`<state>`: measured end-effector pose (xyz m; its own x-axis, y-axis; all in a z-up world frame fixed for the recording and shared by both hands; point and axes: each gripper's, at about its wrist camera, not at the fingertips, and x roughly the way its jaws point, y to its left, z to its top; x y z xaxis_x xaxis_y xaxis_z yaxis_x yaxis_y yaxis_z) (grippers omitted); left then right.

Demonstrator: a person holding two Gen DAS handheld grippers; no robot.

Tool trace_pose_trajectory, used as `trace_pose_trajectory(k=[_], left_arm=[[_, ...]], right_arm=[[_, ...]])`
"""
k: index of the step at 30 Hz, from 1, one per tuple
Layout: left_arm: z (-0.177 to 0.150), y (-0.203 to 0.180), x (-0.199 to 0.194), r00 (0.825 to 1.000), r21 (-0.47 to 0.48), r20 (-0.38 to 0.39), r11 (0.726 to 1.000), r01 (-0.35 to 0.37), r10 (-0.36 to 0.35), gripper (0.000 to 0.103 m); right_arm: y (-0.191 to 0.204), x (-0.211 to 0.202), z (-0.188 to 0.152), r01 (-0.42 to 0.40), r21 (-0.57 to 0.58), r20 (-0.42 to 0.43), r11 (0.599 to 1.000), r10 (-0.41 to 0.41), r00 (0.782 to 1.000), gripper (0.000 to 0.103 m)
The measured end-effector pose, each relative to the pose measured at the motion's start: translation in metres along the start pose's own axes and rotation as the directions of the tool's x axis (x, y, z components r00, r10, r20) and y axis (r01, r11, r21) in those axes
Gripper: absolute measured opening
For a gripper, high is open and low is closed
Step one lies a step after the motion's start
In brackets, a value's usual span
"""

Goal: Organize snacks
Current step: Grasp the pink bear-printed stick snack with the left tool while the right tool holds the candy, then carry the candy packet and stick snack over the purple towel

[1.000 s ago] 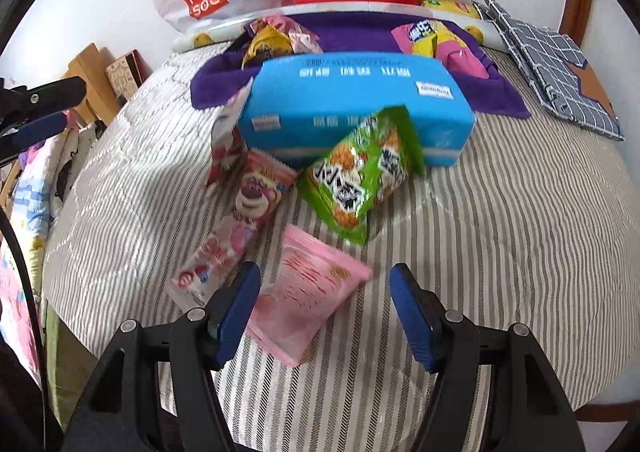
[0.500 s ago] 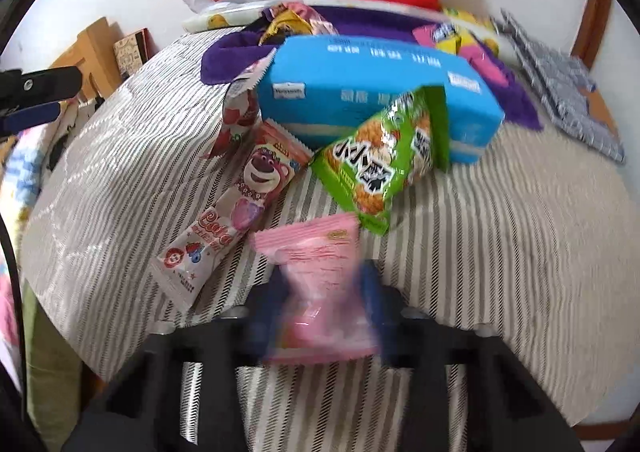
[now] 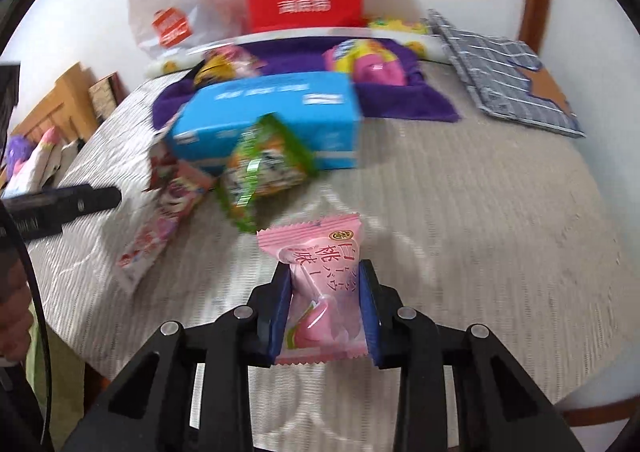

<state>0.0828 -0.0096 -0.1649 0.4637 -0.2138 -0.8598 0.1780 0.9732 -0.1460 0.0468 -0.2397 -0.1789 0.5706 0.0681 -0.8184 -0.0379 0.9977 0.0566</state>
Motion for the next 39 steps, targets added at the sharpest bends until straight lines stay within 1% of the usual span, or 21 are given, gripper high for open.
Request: trace_pose_trajectory(k=[5, 7, 8, 12, 14, 16, 17, 18, 19, 21, 24, 28, 32, 36, 39], left_arm=[[-0.002, -0.022, 0.023, 0.999, 0.030, -0.039, 1.000, 0.003, -0.002, 0.074], [-0.003, -0.029, 0.030, 0.999, 0.044, -0.048, 0.999, 0.000, 0.002, 0.070], [-0.004, -0.033, 0.033, 0.999, 0.053, -0.053, 0.999, -0.006, 0.009, 0.069], [-0.005, -0.045, 0.038, 0.997, 0.095, -0.029, 0.993, -0.068, 0.071, 0.067], [-0.006, -0.049, 0.038, 0.994, 0.115, -0.013, 0.988, -0.106, 0.108, 0.060], [-0.008, -0.051, 0.038, 0.991, 0.137, -0.003, 0.982, -0.133, 0.135, 0.046], [-0.008, -0.052, 0.037, 0.991, 0.142, 0.000, 0.981, -0.135, 0.136, 0.040], [-0.007, -0.052, 0.036, 0.992, 0.145, -0.002, 0.981, -0.126, 0.127, 0.027], [-0.007, -0.053, 0.034, 0.993, 0.149, -0.006, 0.982, -0.118, 0.120, 0.024], [-0.007, -0.054, 0.031, 0.996, 0.158, -0.011, 0.983, -0.090, 0.093, 0.021], [-0.008, -0.056, 0.026, 0.998, 0.151, -0.014, 0.986, -0.065, 0.068, 0.020], [-0.009, -0.054, 0.015, 1.000, 0.120, -0.022, 0.993, -0.011, 0.014, 0.020], [-0.010, -0.053, 0.003, 1.000, 0.108, -0.003, 0.994, 0.003, -0.002, 0.020], [-0.009, -0.051, -0.011, 0.999, 0.093, 0.014, 0.995, 0.036, -0.038, 0.020], [-0.007, -0.051, -0.018, 0.999, 0.092, 0.031, 0.995, 0.039, -0.042, 0.020]], right_arm=[[-0.028, 0.001, 0.000, 0.032, 0.026, 0.001, 0.999, -0.032, 0.999, 0.032], [-0.036, 0.002, 0.000, 0.035, 0.033, 0.001, 0.999, -0.035, 0.999, 0.032], [-0.039, 0.002, 0.000, 0.036, 0.035, 0.000, 0.999, -0.036, 0.999, 0.032], [-0.049, 0.004, -0.001, 0.037, 0.047, -0.003, 0.998, -0.036, 0.999, 0.032], [-0.052, 0.006, -0.001, 0.035, 0.048, -0.005, 0.998, -0.035, 0.999, 0.032], [-0.053, 0.007, 0.000, 0.032, 0.046, -0.005, 0.998, -0.032, 0.999, 0.032], [-0.054, 0.008, 0.000, 0.031, 0.047, -0.005, 0.998, -0.030, 1.000, 0.032], [-0.054, 0.008, 0.000, 0.029, 0.049, -0.005, 0.998, -0.029, 1.000, 0.032], [-0.053, 0.008, 0.001, 0.027, 0.051, -0.004, 0.998, -0.027, 1.000, 0.032], [-0.052, 0.006, 0.002, 0.027, 0.050, -0.001, 0.998, -0.027, 1.000, 0.032], [-0.049, 0.000, 0.003, 0.026, 0.046, 0.015, 0.999, -0.027, 1.000, 0.032], [-0.046, -0.011, 0.005, 0.023, 0.047, 0.035, 0.999, -0.025, 0.999, 0.032], [-0.042, -0.020, 0.008, 0.027, 0.044, 0.053, 0.999, -0.030, 0.998, 0.032], [-0.039, -0.031, 0.012, 0.026, 0.042, 0.076, 0.999, -0.029, 0.997, 0.032], [-0.036, -0.036, 0.015, 0.025, 0.041, 0.087, 0.999, -0.028, 0.996, 0.032]])
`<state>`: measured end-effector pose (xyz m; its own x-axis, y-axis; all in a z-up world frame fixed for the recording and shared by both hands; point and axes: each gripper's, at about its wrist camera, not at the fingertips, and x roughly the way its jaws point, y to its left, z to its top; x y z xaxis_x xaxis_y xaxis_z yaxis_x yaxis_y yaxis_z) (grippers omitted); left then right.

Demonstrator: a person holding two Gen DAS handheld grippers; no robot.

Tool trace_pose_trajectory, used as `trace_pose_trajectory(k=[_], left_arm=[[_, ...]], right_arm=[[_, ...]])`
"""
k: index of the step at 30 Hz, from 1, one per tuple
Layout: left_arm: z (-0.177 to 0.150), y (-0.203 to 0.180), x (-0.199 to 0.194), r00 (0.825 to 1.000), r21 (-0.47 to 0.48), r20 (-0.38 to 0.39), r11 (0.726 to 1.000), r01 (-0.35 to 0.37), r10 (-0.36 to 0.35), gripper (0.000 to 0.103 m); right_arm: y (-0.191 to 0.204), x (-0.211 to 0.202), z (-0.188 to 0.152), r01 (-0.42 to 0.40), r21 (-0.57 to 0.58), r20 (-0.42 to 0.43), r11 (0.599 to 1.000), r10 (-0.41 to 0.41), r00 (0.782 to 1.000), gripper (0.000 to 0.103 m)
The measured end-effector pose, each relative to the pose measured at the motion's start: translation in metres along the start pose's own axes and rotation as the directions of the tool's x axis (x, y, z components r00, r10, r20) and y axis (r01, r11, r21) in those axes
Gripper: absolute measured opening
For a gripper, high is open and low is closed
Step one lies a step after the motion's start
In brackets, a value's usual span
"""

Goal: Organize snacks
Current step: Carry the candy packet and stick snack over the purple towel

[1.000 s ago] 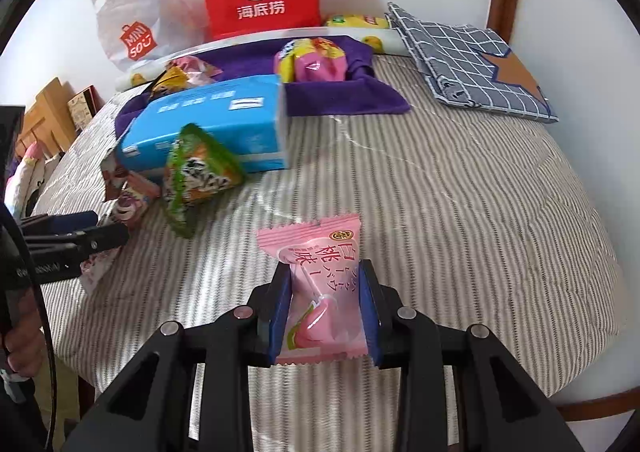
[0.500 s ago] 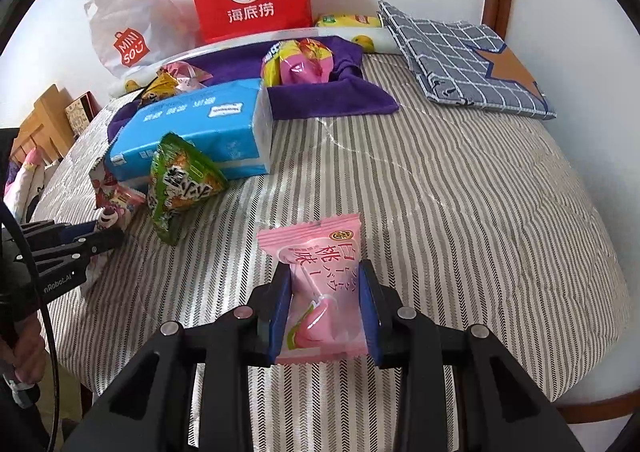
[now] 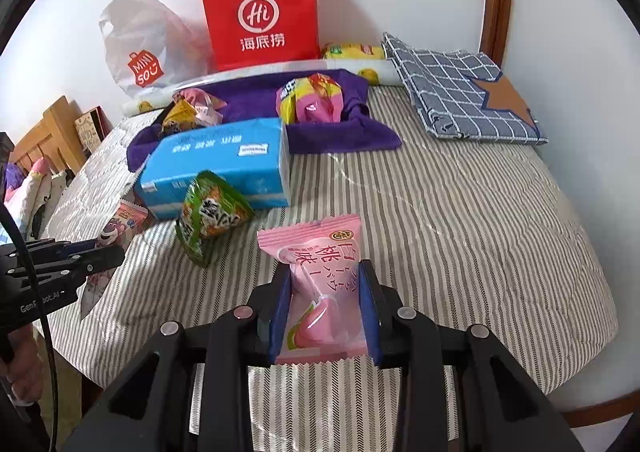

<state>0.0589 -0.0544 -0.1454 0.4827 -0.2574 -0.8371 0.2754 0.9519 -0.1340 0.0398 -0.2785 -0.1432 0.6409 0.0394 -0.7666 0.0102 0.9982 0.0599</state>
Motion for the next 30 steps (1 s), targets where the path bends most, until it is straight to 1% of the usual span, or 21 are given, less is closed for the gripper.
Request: trace_pose_trajectory(k=[6, 18, 27, 30], left_arm=[[0.009, 0.007, -0.012, 0.999, -0.029, 0.024, 0.999, 0.039, -0.038, 0.020], [0.041, 0.013, -0.038, 0.995, -0.037, 0.084, 0.998, 0.056, -0.053, 0.020], [0.065, 0.018, -0.042, 0.994, -0.024, 0.101, 0.998, 0.051, -0.049, 0.020], [0.072, 0.021, -0.040, 0.993, -0.029, 0.100, 0.998, 0.061, -0.058, 0.020]], right_arm=[[0.006, -0.005, 0.011, -0.004, -0.007, 0.010, 1.000, 0.004, 1.000, 0.032], [0.017, -0.018, 0.050, -0.016, -0.027, 0.064, 1.000, 0.018, 0.998, 0.032], [0.022, -0.014, 0.075, -0.024, -0.019, 0.085, 1.000, 0.026, 0.996, 0.032], [0.025, -0.011, 0.083, -0.028, -0.026, 0.088, 0.999, 0.030, 0.996, 0.032]])
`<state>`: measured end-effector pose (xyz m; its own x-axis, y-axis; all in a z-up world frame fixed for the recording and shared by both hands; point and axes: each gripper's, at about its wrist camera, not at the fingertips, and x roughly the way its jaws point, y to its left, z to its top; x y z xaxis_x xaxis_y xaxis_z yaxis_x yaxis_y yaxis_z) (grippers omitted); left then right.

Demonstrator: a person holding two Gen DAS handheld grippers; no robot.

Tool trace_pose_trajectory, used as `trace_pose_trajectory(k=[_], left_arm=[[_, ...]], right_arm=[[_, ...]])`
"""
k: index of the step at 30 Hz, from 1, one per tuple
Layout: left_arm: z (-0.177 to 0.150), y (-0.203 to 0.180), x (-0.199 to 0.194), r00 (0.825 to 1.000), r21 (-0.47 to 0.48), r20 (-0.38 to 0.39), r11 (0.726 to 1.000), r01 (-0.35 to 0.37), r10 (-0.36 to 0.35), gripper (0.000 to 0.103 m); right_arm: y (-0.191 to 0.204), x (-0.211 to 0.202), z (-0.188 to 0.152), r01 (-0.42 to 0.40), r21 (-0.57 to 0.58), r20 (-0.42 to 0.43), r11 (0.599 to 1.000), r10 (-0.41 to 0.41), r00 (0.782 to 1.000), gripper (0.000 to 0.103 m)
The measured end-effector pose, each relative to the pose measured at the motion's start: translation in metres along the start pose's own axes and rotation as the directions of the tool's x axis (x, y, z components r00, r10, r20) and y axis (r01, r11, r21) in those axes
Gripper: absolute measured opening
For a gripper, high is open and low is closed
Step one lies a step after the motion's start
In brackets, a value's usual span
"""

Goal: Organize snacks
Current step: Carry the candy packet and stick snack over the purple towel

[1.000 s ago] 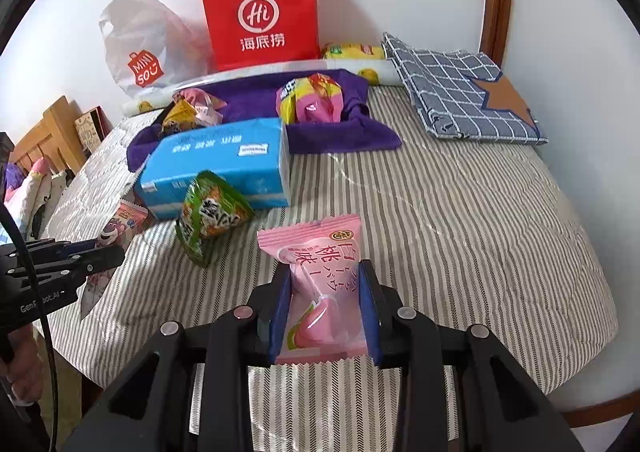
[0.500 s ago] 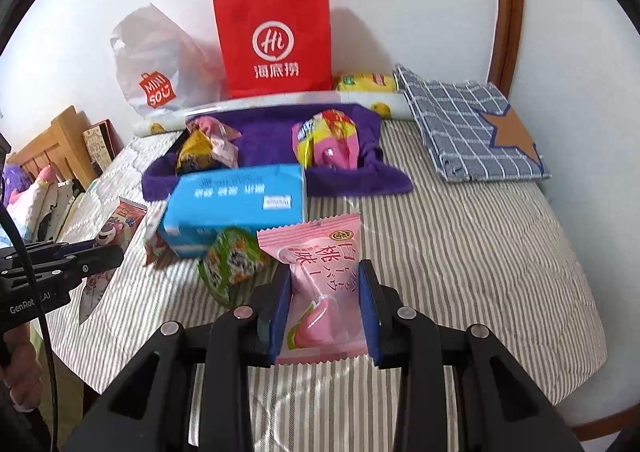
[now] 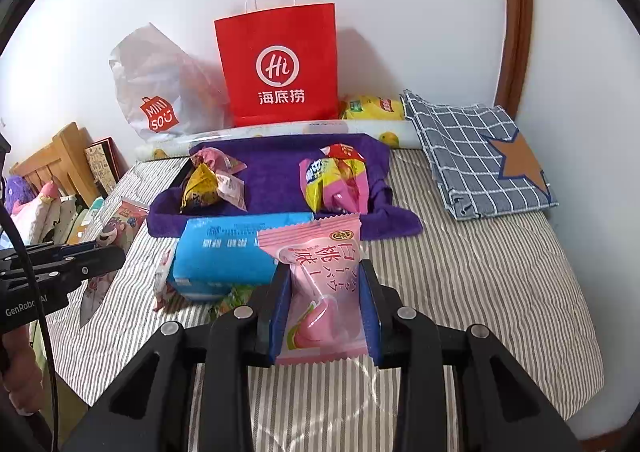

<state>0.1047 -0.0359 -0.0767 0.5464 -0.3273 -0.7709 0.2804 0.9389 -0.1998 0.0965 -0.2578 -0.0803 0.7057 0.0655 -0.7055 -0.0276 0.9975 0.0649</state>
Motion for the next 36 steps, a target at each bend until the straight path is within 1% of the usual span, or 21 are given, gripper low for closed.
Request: trace_pose_trajectory(k=[10, 22, 36], left_arm=[[0.031, 0.015, 0.016, 1.000, -0.015, -0.007, 1.000, -0.003, 0.003, 0.020], [0.069, 0.037, 0.040, 1.000, -0.046, 0.004, 0.999, -0.013, 0.013, 0.020], [0.106, 0.074, 0.076, 0.999, -0.087, 0.001, 0.996, -0.038, 0.038, 0.020]], right_arm=[[0.006, 0.024, 0.033, -0.013, -0.008, 0.007, 1.000, 0.013, 1.000, 0.032], [0.009, 0.058, 0.069, -0.024, -0.038, 0.008, 0.999, 0.024, 1.000, 0.032], [0.000, 0.113, 0.107, -0.009, -0.025, 0.006, 1.000, 0.010, 1.000, 0.032]])
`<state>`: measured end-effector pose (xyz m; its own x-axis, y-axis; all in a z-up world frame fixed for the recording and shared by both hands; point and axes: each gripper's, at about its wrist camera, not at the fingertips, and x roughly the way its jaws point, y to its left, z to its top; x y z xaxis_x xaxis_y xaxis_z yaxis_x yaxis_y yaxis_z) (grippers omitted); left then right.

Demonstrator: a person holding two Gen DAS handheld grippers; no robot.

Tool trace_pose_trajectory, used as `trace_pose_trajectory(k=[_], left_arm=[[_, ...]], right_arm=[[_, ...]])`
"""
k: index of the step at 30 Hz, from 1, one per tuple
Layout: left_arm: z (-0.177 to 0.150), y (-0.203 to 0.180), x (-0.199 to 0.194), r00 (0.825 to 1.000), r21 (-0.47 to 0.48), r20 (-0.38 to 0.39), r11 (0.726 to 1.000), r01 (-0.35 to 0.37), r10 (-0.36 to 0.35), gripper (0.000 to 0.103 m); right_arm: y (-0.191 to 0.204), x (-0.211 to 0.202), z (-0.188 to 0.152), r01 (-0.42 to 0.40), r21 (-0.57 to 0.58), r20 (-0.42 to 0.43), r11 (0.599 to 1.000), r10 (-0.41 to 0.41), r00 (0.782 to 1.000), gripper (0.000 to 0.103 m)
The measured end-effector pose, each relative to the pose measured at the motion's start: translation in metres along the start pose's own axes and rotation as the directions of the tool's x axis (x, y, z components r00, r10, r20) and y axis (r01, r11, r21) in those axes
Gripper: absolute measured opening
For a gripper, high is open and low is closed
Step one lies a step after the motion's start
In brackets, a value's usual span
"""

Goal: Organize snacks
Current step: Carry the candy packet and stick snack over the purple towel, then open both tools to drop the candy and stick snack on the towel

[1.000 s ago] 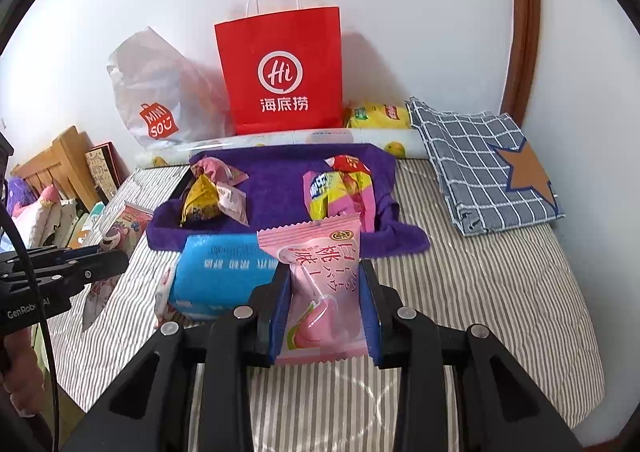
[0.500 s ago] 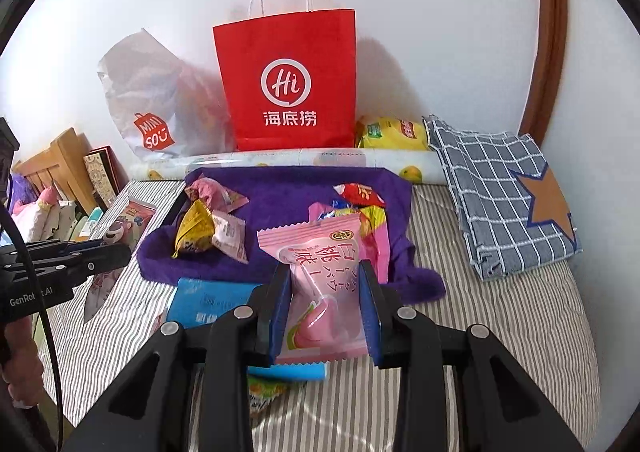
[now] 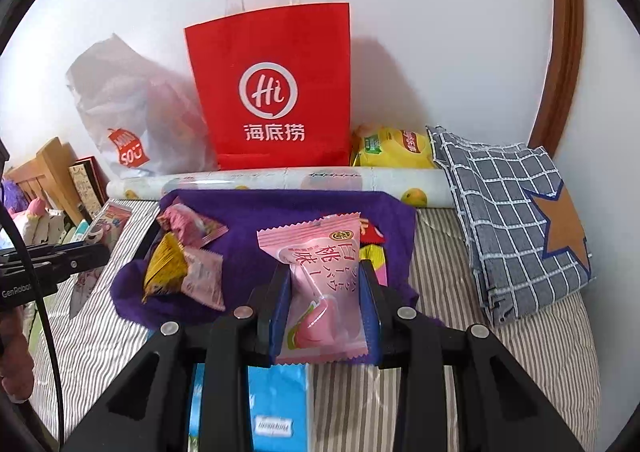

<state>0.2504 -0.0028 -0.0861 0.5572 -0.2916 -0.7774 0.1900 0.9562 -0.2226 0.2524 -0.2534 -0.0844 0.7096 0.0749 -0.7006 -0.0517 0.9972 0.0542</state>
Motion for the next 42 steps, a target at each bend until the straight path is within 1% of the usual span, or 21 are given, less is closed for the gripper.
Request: trace_pose_trajectory(k=[7, 15, 19, 27, 30, 33, 34, 38, 40, 42], left_arm=[[0.013, 0.011, 0.024, 1.000, -0.024, -0.018, 1.000, -0.004, 0.004, 0.020], [0.027, 0.014, 0.050, 0.999, -0.030, -0.043, 1.000, -0.002, 0.001, 0.020], [0.031, 0.016, 0.060, 0.999, -0.037, -0.051, 0.999, 0.011, -0.013, 0.020], [0.035, 0.017, 0.078, 0.997, -0.038, -0.074, 0.999, 0.014, -0.017, 0.021], [0.035, 0.018, 0.082, 0.997, -0.040, -0.079, 0.999, 0.015, -0.018, 0.021], [0.035, 0.018, 0.085, 0.997, -0.043, -0.078, 0.999, 0.017, -0.021, 0.021], [0.035, 0.018, 0.084, 0.997, -0.043, -0.075, 0.999, 0.018, -0.021, 0.021], [0.035, 0.017, 0.081, 0.997, -0.044, -0.071, 0.999, 0.026, -0.029, 0.023], [0.035, 0.016, 0.078, 0.997, -0.039, -0.070, 0.999, 0.017, -0.019, 0.032], [0.034, 0.014, 0.071, 0.998, -0.034, -0.059, 0.999, 0.006, -0.008, 0.036]], right_arm=[[-0.009, 0.033, 0.011, 0.005, 0.005, -0.020, 1.000, -0.004, 1.000, 0.032], [-0.015, 0.071, 0.020, 0.005, 0.008, -0.052, 1.000, -0.005, 0.999, 0.032], [-0.016, 0.085, 0.022, 0.004, 0.008, -0.069, 1.000, -0.004, 0.998, 0.032], [-0.017, 0.110, 0.022, -0.009, 0.003, -0.120, 1.000, 0.009, 0.993, 0.033], [-0.016, 0.114, 0.021, -0.023, 0.001, -0.132, 1.000, 0.023, 0.991, 0.035], [-0.015, 0.114, 0.021, -0.016, -0.010, -0.131, 1.000, 0.014, 0.991, 0.049], [-0.014, 0.112, 0.021, -0.014, -0.012, -0.127, 1.000, 0.013, 0.992, 0.051], [-0.013, 0.099, 0.022, -0.014, -0.023, -0.111, 1.000, 0.012, 0.994, 0.052], [-0.012, 0.090, 0.023, -0.012, -0.022, -0.102, 1.000, 0.009, 0.995, 0.053], [-0.012, 0.078, 0.022, -0.010, -0.017, -0.091, 1.000, 0.009, 0.996, 0.053]])
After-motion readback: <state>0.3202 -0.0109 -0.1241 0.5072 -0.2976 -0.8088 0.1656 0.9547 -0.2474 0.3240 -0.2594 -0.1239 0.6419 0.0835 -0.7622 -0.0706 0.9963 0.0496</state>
